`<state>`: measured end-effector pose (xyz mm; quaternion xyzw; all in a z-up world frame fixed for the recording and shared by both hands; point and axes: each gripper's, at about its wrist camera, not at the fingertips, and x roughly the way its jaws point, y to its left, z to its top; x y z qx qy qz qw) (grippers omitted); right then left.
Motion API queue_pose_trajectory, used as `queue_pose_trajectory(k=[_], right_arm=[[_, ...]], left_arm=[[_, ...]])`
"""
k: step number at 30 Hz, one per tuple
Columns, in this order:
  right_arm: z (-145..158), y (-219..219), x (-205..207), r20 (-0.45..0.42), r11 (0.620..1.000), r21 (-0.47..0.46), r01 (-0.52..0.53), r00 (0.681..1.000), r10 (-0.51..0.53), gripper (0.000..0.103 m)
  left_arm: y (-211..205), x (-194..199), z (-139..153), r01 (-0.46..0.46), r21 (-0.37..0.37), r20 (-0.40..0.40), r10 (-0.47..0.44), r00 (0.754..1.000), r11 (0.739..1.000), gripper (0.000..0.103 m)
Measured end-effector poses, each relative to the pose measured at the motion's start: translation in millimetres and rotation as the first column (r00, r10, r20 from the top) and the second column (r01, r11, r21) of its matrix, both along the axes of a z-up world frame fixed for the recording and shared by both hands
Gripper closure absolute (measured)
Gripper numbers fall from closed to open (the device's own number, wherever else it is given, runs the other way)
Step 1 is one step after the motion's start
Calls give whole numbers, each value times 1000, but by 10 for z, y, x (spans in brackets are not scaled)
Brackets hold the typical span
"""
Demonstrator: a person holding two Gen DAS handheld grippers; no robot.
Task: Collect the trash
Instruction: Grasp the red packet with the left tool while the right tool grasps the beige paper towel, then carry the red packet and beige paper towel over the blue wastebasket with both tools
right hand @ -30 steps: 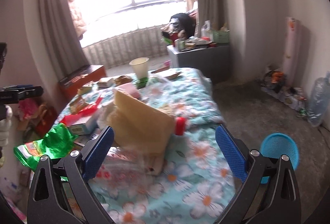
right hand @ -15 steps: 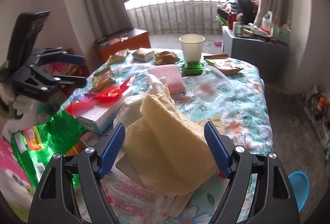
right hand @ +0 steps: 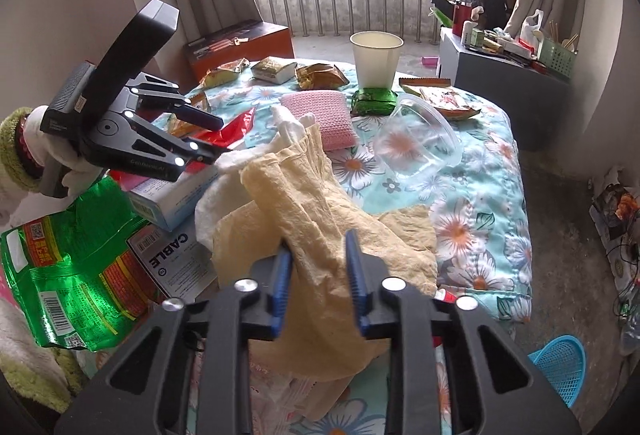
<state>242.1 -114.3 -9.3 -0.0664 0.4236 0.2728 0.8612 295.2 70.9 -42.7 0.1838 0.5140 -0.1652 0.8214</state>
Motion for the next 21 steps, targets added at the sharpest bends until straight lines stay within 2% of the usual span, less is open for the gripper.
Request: queue_pose_trajectory(k=[1, 3, 7, 11, 15, 21], right_arm=[[7, -5, -4, 1, 1000, 1, 3, 1000, -3, 92], [39, -18, -24, 17, 1000, 1, 13, 1000, -13, 96], [186, -77, -110, 59, 999, 26, 31, 998, -32, 97], [400, -186, -216, 114, 996, 70, 56, 991, -64, 98], [699, -355, -325, 170, 984, 150, 95, 978, -120, 98], [1135, -799, -578, 245, 940, 299, 164, 939, -242, 99]], left_arm=[[-3, -2, 0, 4, -8, -9, -4, 1000, 1000, 80], [13, -4, 11, -9, -37, -23, 8, 1000, 999, 85], [63, -21, 88, -31, -45, 11, 32, 999, 998, 96], [169, -71, 266, -66, -69, 54, 69, 996, 995, 103], [300, -150, 579, -114, -108, 127, 128, 984, 988, 103], [353, -406, 1336, -132, -191, 275, 182, 944, 973, 103]])
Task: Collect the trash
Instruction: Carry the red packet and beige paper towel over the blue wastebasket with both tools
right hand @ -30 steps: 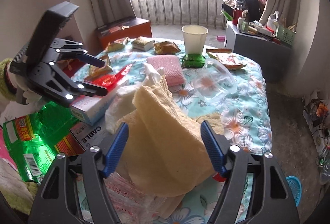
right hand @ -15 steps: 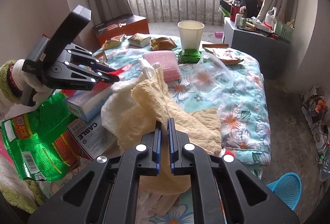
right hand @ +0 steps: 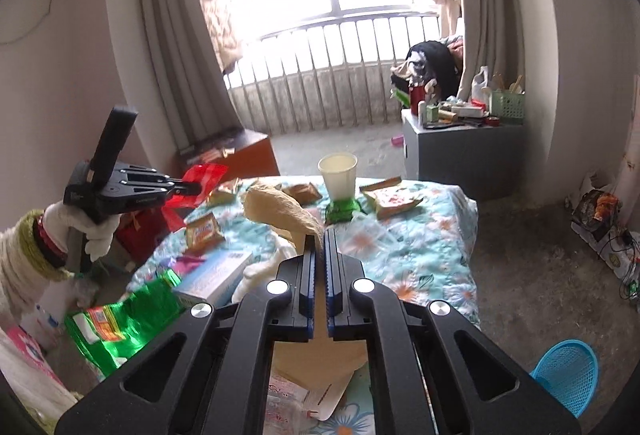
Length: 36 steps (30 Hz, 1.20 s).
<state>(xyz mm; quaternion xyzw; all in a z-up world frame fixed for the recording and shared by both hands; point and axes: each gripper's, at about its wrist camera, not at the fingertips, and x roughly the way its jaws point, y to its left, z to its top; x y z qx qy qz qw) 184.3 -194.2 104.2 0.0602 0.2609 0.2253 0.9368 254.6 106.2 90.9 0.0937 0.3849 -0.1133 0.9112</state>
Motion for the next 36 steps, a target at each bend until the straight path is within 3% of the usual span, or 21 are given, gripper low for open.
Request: queue_pose_trajectory(k=[5, 10, 14, 17, 20, 23, 26, 29, 32, 35, 36], right_arm=[[144, -579, -253, 24, 987, 92, 130, 991, -132, 99], [77, -1291, -575, 5, 947, 102, 303, 952, -305, 99], [-117, -2017, -805, -61, 882, 97, 460, 888, -457, 99], [-343, -2592, -917, -128, 819, 106, 564, 824, -551, 99], [-639, -3152, -932, -203, 756, 117, 644, 761, -616, 99], [-1052, -3641, -804, -298, 699, 148, 700, 705, -643, 99], [-1599, -4112, -572, -412, 640, 196, 743, 655, -634, 99], [-2118, -4401, -314, -507, 587, 215, 781, 603, -616, 99], [-2597, -4691, -73, -584, 541, 237, 807, 564, -584, 99], [-2990, -4896, 140, -628, 518, 221, 827, 527, -573, 98], [-3112, -4944, 219, -642, 509, 222, 832, 517, -565, 98]], left_arm=[[-449, -149, 425, 94, -84, 18, -93, 995, 992, 103], [-1524, -168, 559, 289, -134, -18, -294, 956, 948, 103], [-2609, -90, 474, 453, -197, -61, -472, 880, 870, 103], [-3551, -34, 258, 556, -241, -116, -592, 798, 796, 103], [-4491, -30, -105, 625, -248, -175, -669, 723, 740, 103], [-5302, -15, -579, 661, -255, -235, -708, 666, 706, 103], [-5958, 65, -1155, 664, -252, -311, -709, 633, 704, 103], [-6443, 212, -1705, 655, -243, -373, -692, 617, 715, 103], [-6744, 413, -2171, 624, -243, -416, -661, 625, 743, 103], [-6870, 589, -2530, 591, -219, -434, -620, 654, 776, 103], [-6895, 629, -2633, 578, -215, -444, -606, 660, 787, 97]])
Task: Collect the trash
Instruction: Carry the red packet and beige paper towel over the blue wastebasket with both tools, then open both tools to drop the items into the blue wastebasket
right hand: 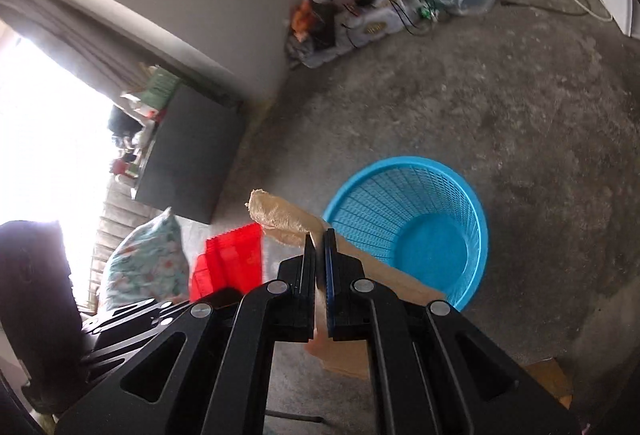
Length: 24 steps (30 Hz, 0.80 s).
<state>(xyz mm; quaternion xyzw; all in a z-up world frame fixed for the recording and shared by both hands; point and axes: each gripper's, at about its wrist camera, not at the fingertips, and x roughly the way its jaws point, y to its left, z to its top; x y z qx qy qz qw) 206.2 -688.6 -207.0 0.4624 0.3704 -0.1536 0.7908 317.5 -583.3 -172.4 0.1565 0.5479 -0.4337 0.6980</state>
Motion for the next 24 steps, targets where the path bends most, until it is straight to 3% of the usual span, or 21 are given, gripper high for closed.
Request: queue_pose_trajectory(k=[2, 4, 6, 10, 13, 18, 21, 24], right_arm=[[-225, -82, 97, -30, 999, 31, 15, 999, -14, 97], [-407, -125, 122, -70, 998, 44, 34, 997, -31, 86], [-536, -164, 128, -97, 997, 40, 71, 993, -66, 68], [-560, -124, 18, -81, 995, 38, 89, 993, -85, 67], [-422, -52, -55, -92, 998, -23, 55, 994, -57, 65], [121, 176, -267, -43, 992, -127, 16, 999, -22, 63], [564, 415, -400, 12, 979, -205, -22, 1000, 25, 51], [1015, 757, -506, 54, 958, -272, -93, 992, 111, 45]], left_arm=[[-50, 111, -159, -39, 16, -16, 39, 999, 999, 88], [-10, 175, -202, -71, 3, -15, 71, 997, 998, 72], [20, 224, -218, -104, -19, -14, 104, 995, 994, 68], [89, 289, -178, -119, -32, -30, 118, 993, 992, 67], [205, 258, 26, -87, -42, 9, 88, 996, 995, 67], [676, 207, 786, -22, -112, 87, 31, 996, 993, 67], [1249, 140, 1446, 25, -149, 172, 1, 985, 988, 65], [2035, 40, 2125, 16, -170, 276, 32, 961, 985, 60]])
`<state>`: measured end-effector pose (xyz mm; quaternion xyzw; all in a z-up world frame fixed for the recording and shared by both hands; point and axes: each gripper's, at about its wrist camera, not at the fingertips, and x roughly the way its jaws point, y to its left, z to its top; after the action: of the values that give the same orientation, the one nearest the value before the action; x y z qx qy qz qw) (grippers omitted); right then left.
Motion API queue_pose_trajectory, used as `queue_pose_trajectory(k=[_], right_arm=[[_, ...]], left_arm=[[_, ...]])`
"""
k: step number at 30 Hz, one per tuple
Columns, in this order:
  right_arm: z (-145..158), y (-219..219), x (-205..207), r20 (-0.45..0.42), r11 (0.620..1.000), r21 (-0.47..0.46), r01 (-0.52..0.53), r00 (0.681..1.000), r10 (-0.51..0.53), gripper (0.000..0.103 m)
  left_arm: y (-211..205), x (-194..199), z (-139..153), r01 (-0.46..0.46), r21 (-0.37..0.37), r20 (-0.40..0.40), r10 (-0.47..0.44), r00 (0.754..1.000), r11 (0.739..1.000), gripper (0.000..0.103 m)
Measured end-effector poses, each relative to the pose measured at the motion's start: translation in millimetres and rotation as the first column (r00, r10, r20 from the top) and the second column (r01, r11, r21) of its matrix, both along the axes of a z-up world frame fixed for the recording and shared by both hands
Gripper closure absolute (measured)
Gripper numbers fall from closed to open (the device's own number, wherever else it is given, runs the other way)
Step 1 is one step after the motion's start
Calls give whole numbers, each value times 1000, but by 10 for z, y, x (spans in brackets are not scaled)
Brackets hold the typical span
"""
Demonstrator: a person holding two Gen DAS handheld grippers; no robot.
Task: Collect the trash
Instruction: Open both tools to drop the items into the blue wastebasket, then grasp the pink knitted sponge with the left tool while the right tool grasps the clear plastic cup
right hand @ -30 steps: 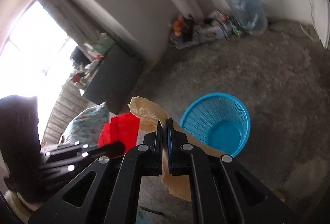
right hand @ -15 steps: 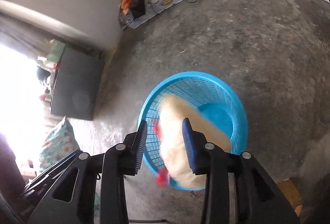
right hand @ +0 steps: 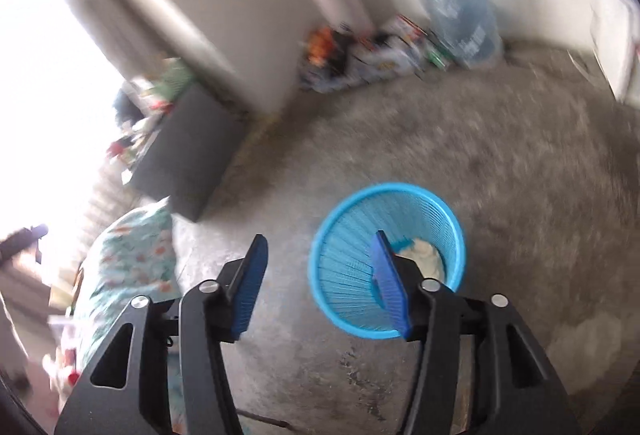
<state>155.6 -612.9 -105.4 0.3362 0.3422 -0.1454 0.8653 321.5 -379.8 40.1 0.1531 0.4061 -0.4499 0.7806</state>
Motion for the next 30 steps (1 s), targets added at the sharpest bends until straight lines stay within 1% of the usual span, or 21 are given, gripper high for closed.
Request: queue_pose_trajectory(k=[1, 3, 4, 5, 6, 7, 10, 11, 13, 14, 15, 17, 18, 19, 21, 23, 24, 25, 27, 29, 30], right_arm=[[133, 120, -19, 6, 1000, -14, -26, 1000, 26, 45], [412, 398, -42, 24, 995, -26, -99, 995, 100, 44], [545, 526, -35, 32, 991, -27, -132, 991, 133, 43], [669, 634, -26, 40, 987, -29, -159, 986, 161, 43], [819, 796, -7, 54, 979, -35, -201, 978, 203, 43], [957, 932, 19, 67, 970, -34, -239, 968, 241, 43], [1249, 1305, 158, 110, 940, 27, -341, 935, 336, 42], [1331, 1453, 243, 132, 920, 62, -387, 917, 377, 42], [1463, 1758, 448, 169, 874, 130, -469, 879, 446, 42], [1502, 1900, 543, 177, 853, 158, -497, 864, 471, 42], [1539, 2054, 638, 180, 835, 177, -521, 851, 493, 42], [1584, 2381, 868, 180, 793, 211, -572, 820, 544, 42], [1579, 2532, 979, 177, 773, 230, -592, 806, 565, 42], [1559, 2697, 1118, 169, 749, 261, -609, 793, 586, 42], [1509, 3013, 1320, 146, 722, 307, -620, 781, 608, 42], [1405, 3260, 1530, 107, 713, 351, -607, 783, 613, 43], [1310, 3357, 1663, 88, 704, 389, -595, 784, 614, 43], [1216, 3419, 1764, 65, 702, 426, -571, 793, 605, 43], [1058, 3597, 2019, 13, 705, 476, -525, 806, 592, 43], [868, 3654, 2191, -39, 717, 519, -466, 825, 564, 43], [774, 3677, 2265, -62, 711, 548, -440, 827, 559, 44]], left_arm=[[326, -34, 220, -29, -15, 32, 29, 999, 999, 59], [838, -92, 557, -85, -50, 65, 88, 994, 995, 55], [1191, -123, 733, -130, -81, 80, 136, 987, 988, 51], [1496, -144, 866, -172, -110, 90, 182, 979, 979, 51], [1866, -186, 999, -220, -144, 96, 235, 967, 965, 50], [2117, -212, 1087, -252, -162, 98, 269, 958, 954, 49], [2971, -352, 1266, -383, -196, 107, 408, 907, 903, 45], [3176, -397, 1284, -410, -204, 104, 436, 894, 889, 45], [3664, -508, 1277, -476, -225, 84, 503, 860, 850, 43], [3855, -553, 1252, -501, -230, 73, 528, 846, 834, 42], [4099, -611, 1204, -533, -244, 56, 561, 826, 810, 41], [4444, -666, 1104, -571, -258, 21, 595, 803, 780, 41], [4628, -683, 1013, -597, -258, 1, 618, 786, 759, 41], [4741, -672, 931, -617, -251, -16, 634, 773, 746, 41], [4981, -581, 709, -669, -214, -88, 668, 739, 712, 41], [5133, -398, 491, -713, -174, -183, 689, 701, 679, 41], [5198, -243, 340, -736, -145, -256, 694, 673, 661, 41], [5279, -110, 198, -749, -117, -308, 694, 651, 652, 43], [5355, 135, -103, -777, -51, -410, 696, 589, 627, 44], [5362, 433, -420, -786, 15, -499, 686, 530, 618, 45], [5369, 576, -588, -799, 47, -551, 682, 480, 600, 45]])
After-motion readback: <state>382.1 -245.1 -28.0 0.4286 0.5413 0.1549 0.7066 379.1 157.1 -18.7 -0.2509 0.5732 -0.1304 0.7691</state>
